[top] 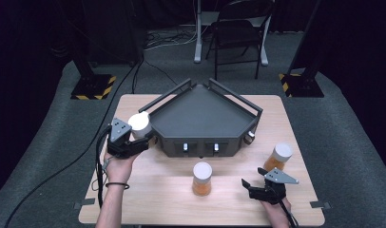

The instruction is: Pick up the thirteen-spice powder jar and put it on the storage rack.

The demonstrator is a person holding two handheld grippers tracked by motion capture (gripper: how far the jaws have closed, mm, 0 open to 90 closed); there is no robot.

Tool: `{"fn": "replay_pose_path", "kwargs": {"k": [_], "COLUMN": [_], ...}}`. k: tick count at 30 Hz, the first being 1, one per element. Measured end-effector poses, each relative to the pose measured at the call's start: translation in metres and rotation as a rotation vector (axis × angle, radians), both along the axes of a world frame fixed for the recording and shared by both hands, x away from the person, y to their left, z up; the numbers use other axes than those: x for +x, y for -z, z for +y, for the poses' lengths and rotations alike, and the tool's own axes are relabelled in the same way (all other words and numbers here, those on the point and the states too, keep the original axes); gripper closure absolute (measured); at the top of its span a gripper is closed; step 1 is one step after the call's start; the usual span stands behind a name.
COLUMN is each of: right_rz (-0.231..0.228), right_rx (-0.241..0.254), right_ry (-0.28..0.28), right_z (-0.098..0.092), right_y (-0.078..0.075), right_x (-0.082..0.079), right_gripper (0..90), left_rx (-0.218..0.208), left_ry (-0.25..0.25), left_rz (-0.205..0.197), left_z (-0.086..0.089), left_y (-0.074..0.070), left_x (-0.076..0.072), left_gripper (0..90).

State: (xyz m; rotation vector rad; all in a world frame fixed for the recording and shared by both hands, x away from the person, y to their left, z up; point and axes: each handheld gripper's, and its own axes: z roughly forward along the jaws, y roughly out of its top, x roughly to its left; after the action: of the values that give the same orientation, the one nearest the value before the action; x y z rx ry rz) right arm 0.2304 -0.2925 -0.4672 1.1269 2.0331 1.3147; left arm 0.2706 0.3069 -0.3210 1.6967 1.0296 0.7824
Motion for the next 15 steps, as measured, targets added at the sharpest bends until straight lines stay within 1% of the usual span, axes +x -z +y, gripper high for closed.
{"fn": "replay_pose_path", "kwargs": {"k": [2,7,15], "right_rz": [0.0,0.0,0.003], "right_rx": [-0.001,0.0,0.007], "right_ry": [0.0,-0.001,-0.002], "right_z": [0.0,0.0,-0.001], "right_y": [0.0,0.0,0.0], "right_x": [0.0,0.0,0.001], "right_gripper": [15.3,15.3,15.3], "left_rx": [-0.011,0.003,0.0], "left_ry": [0.001,0.01,0.02], "left_rz": [-0.005,-0.005,-0.001], "left_z": [-0.002,-0.011,-0.025], "left_y": [-0.003,-0.012,-0.017], "left_x": [0.003,0.011,0.029], "left_gripper": [30.5,30.6,30.5]}}
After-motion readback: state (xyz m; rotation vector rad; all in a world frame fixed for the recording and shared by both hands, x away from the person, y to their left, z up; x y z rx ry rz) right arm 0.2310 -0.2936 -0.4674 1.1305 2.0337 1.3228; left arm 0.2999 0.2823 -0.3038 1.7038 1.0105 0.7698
